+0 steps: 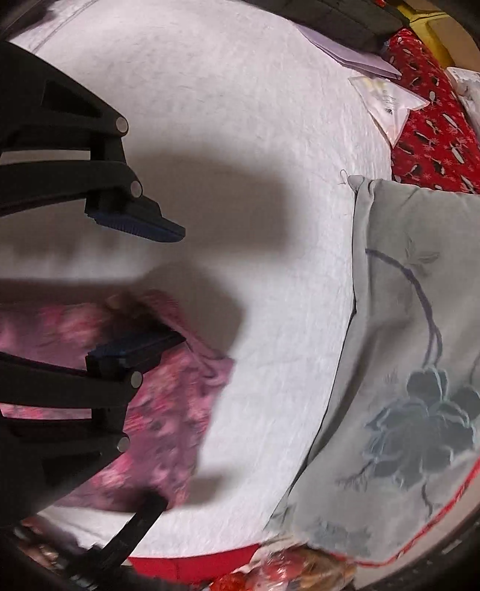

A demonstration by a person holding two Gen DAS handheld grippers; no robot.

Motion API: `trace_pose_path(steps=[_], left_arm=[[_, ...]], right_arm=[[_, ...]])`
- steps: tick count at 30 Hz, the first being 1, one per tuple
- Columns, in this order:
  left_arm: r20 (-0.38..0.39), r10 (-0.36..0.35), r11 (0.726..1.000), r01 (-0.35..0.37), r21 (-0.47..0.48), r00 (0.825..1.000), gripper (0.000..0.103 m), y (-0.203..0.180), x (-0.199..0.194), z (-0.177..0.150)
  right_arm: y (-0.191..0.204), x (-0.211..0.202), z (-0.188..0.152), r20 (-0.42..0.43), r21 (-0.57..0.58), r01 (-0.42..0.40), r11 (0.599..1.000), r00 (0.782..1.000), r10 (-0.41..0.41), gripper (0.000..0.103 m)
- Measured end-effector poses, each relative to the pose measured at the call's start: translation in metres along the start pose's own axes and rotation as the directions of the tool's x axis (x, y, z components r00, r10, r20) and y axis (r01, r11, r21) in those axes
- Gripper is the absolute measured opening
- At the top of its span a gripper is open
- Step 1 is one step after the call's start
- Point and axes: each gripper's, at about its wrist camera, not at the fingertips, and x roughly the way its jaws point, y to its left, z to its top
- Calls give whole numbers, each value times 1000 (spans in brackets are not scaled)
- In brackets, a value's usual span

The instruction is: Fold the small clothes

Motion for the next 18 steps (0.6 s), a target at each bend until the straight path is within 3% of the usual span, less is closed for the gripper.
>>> trace_pose_path(steps=[2,4,7,9,11,12,14,18], left_arm=[[-15,4,1000,-4,-15,1000,46,2,15,9],[-48,7,999,-9,-34,999,47,4,34,13],[-23,24,999,-25,-49,999,57,6,48,18],[-52,-7,996,3,-93,999,57,13,50,23],[-63,-77,987,68,-145,995,57,26,42,23],[-56,-94,985,85,-150,994,57,32,33,20],[-1,-99,988,98,-115,995,57,38,6,4],[74,-113,993,115,-25,991,57,26,-30,-41]], right_arm=[[3,-10,4,58,-6,-72,997,996,72,4],[2,-14,5,96,-13,-78,997,992,79,4],[-14,9,3,32,7,19,1000,999,-19,4],[-26,21,1,5,18,54,998,999,-54,8],[-29,16,3,-2,43,46,998,999,-46,15],[-26,8,3,2,39,52,998,999,-52,23],[-15,-12,-1,17,-25,46,999,999,-46,23],[13,-41,-21,12,-217,-41,975,999,44,23]])
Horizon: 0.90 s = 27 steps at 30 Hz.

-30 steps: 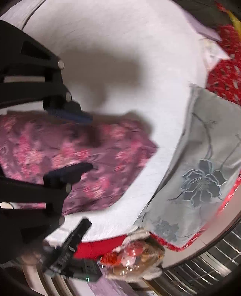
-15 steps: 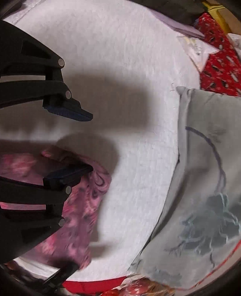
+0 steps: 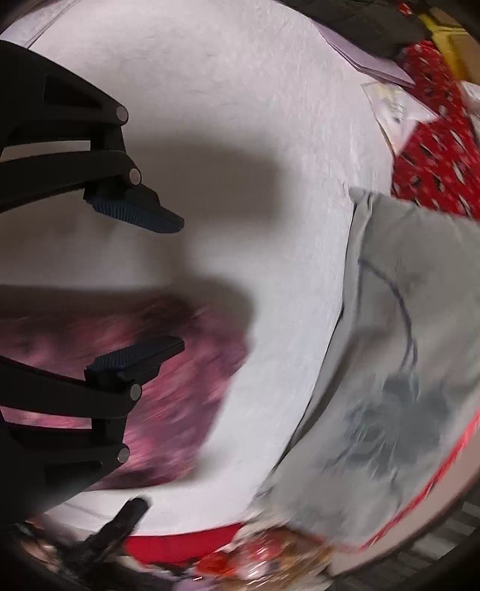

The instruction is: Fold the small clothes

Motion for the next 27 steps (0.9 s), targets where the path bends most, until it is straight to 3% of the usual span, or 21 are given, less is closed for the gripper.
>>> trace_pose_path(steps=[2,4,6,7,10,12,14,16,17,19,21,23,24,27], left_arm=[[1,44,997,-44,59,999,60,-15,3,-21],[0,125,984,-124,125,992,63,-30,14,-34],[6,158,979,-158,126,987,62,-33,8,-33],[3,147,983,-147,111,989,62,-33,-1,-32],[23,87,992,-88,90,996,63,-34,-31,-44],[44,78,991,-83,101,996,71,-39,-44,-65],[34,89,989,-93,119,995,75,-44,-39,-87],[-39,136,978,-128,162,990,76,-51,-13,-108],[-43,147,978,-139,157,988,77,-52,-8,-116],[-6,158,979,-155,132,987,79,-53,-18,-120],[-17,152,980,-148,135,988,79,-56,-27,-123],[-21,165,977,-161,137,986,86,-56,-28,-130],[-18,178,975,-174,139,984,87,-56,-26,-135],[-22,205,973,-201,112,979,94,-56,-20,-146]], right_arm=[[12,9,-13,-65,-98,50,994,996,-56,21],[13,38,-29,-173,-208,182,961,960,-219,14],[19,32,-32,-136,-238,209,949,960,-245,14],[24,26,-30,-138,-241,233,942,953,-271,20],[45,-8,-37,-124,-276,162,947,971,-202,21],[55,-27,-54,-127,-308,118,944,978,-163,26],[58,-27,-72,-145,-322,103,941,977,-157,29],[55,-9,-89,-189,-333,139,933,959,-210,30],[51,-1,-97,-201,-340,165,926,949,-243,32],[49,-6,-103,-178,-329,199,923,947,-268,47],[50,-18,-104,-186,-303,238,923,935,-302,49],[50,-33,-115,-182,-301,224,927,941,-287,57],[50,-36,-123,-181,-311,227,923,939,-292,69],[42,-25,-151,-230,-358,300,884,890,-395,73]])
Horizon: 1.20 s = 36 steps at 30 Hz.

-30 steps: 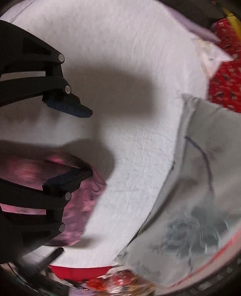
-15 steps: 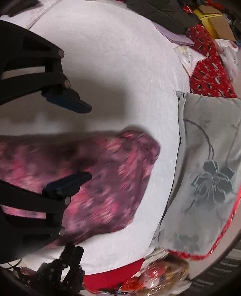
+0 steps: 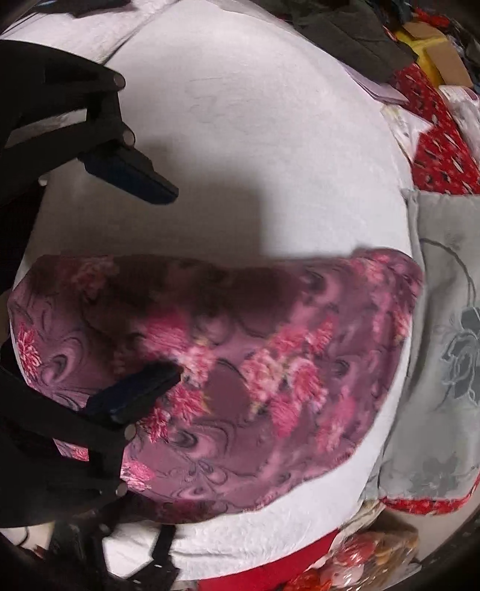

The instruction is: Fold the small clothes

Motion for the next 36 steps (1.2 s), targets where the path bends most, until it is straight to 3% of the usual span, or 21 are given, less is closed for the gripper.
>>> trace_pose_path(steps=[6,8,10,11,16,22,27,36], left_arm=[[43,48,999,-48,-1,998,95,-2,-29,-20],[71,41,999,-41,4,997,95,-2,-41,-27],[95,30,1000,-31,2,995,95,-3,-53,-36],[110,24,1000,-24,0,994,95,-3,-60,-41],[154,28,1000,-29,-1,988,95,-5,-79,-59],[175,36,999,-41,27,984,95,-13,-86,-67],[203,28,998,-39,50,979,95,-18,-99,-72],[195,-1,1000,-5,27,981,95,-14,-103,-73]], right_arm=[[6,-25,-6,45,42,68,997,997,-70,75],[10,-42,-9,67,37,93,995,993,-96,83],[14,-59,-14,94,42,144,989,985,-147,100],[17,-69,-18,115,40,175,984,977,-179,101],[27,-101,-44,207,30,221,975,953,-222,102],[33,-102,-42,248,66,255,965,932,-264,103],[33,-102,-42,254,109,216,970,938,-237,103],[35,-109,-38,287,126,239,963,921,-266,103]])
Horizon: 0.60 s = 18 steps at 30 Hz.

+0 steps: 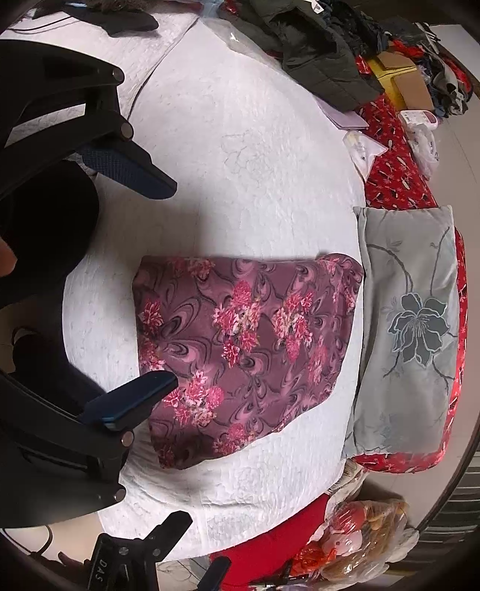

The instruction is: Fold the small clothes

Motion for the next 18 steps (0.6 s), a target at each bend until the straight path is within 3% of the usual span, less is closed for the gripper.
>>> trace_pose_path(steps=[18], left_arm=[[18,-55,996,53,74,998,95,-20,-13,-2]], right_arm=[[-7,2,0,-11,42,-1,999,1000,1,103]])
